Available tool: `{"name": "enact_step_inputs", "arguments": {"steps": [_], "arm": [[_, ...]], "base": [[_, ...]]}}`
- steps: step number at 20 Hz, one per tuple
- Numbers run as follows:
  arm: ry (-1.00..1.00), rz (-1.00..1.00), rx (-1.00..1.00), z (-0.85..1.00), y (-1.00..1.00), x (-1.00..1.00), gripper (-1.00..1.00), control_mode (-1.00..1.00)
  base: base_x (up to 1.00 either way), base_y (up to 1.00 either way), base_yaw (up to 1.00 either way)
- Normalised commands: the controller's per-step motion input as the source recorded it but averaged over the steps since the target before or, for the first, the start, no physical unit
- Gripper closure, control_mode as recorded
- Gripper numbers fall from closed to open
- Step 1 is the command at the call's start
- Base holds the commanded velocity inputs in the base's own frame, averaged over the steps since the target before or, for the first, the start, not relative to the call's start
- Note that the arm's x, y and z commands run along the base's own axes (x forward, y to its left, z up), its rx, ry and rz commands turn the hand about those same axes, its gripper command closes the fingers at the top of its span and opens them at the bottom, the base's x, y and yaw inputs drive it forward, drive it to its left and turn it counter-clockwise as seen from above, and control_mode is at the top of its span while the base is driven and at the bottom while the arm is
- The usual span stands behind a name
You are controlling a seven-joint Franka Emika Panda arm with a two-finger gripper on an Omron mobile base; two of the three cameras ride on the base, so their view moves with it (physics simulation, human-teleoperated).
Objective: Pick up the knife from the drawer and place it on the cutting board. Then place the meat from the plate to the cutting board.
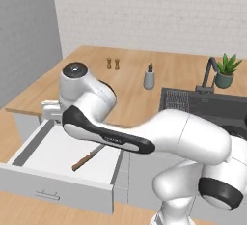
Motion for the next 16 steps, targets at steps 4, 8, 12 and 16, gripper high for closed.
{"name": "enact_step_inputs", "arguments": {"steps": [4,8,12,16], "arm": [[0.04,-0.03,0.12,-0.37,-0.56,0.01,-1.0,-1.0],[0.05,0.0,0.01,-0.54,-0.59,0.19,-1.0,-1.0],[0.34,-0.09,0.01,-0.48,-0.35,0.62,-1.0,-1.0],[0.18,-0.17,0.0,-0.59,-0.25,0.55,-1.0,-1.0]], "base": [[0.0,0.0,0.0],[0.0,0.0,0.0],[0.0,0.0,0.0],[0.0,0.0,0.0]]}}
